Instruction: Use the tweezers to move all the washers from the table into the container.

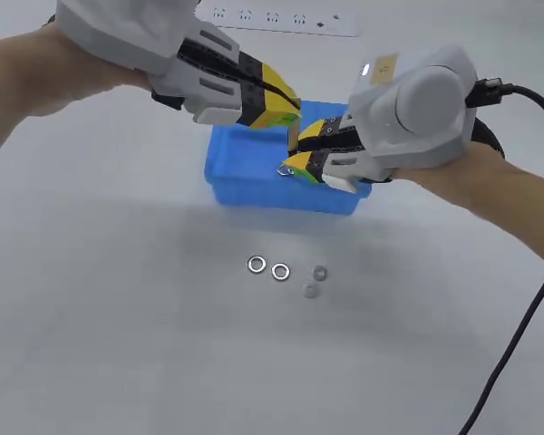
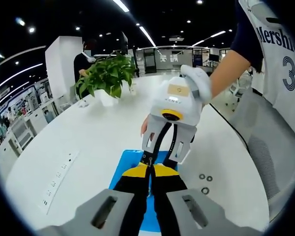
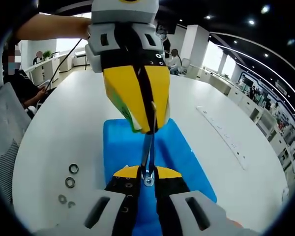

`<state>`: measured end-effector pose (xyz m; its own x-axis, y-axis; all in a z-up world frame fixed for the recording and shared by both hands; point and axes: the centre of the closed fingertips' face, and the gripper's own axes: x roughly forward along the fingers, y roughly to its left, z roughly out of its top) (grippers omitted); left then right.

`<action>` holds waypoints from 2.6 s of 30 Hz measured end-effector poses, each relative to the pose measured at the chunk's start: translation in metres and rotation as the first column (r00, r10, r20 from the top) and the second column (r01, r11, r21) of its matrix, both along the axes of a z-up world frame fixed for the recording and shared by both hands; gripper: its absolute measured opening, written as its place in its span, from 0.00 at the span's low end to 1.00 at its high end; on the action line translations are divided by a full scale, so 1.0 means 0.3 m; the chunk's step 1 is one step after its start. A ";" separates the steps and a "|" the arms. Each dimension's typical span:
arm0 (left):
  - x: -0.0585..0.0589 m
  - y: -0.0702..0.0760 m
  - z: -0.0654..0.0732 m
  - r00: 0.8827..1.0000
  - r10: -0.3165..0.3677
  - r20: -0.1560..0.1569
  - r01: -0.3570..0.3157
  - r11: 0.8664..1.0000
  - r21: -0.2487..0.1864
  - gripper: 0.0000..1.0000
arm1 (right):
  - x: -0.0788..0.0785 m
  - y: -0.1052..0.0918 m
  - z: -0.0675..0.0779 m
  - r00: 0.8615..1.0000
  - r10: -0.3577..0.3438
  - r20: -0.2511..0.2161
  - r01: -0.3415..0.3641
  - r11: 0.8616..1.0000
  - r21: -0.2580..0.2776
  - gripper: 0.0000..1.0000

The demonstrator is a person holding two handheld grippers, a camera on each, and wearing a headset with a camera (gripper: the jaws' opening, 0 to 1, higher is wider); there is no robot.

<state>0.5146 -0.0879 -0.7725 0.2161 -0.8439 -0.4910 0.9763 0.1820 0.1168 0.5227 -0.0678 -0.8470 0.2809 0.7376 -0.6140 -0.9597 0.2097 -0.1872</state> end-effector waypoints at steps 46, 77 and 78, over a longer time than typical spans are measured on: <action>-0.369 0.014 0.124 0.998 -0.055 0.022 0.055 0.998 0.000 0.05 | -0.355 -0.020 0.136 0.999 0.037 0.033 -0.039 0.998 0.039 0.12; -0.428 -0.001 -0.017 0.998 -0.029 -0.048 0.030 0.999 0.024 0.05 | -0.407 -0.014 -0.032 0.996 0.028 -0.090 -0.026 0.999 0.027 0.12; -0.429 0.001 -0.021 0.998 -0.028 -0.058 0.030 0.999 0.022 0.05 | -0.408 -0.013 -0.036 0.995 0.030 -0.093 -0.028 0.999 0.025 0.12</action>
